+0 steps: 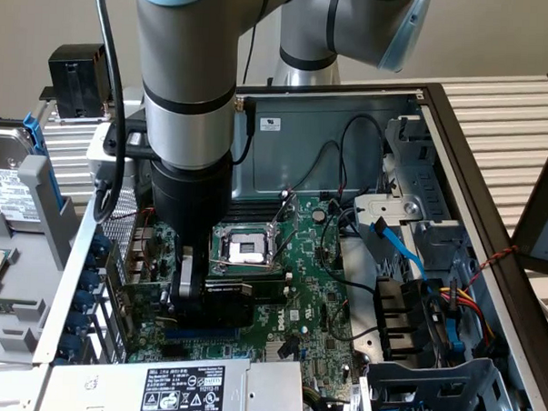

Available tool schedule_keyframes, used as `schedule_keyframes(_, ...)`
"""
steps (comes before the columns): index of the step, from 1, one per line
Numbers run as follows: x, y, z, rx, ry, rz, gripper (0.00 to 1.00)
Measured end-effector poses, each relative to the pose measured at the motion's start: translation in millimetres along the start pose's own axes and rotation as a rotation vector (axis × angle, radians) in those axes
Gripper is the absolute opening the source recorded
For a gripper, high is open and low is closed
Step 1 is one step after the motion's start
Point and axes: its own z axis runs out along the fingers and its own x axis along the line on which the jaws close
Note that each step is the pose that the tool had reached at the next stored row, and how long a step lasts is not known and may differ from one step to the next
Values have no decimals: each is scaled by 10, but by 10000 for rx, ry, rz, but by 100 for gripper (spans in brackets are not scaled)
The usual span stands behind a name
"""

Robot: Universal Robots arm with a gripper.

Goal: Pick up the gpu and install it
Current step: 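Insert the gpu into the slot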

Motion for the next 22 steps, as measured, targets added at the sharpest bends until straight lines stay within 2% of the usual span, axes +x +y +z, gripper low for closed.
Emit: schedule_keyframes(22,-11,0,15,-1,12,-4,27)
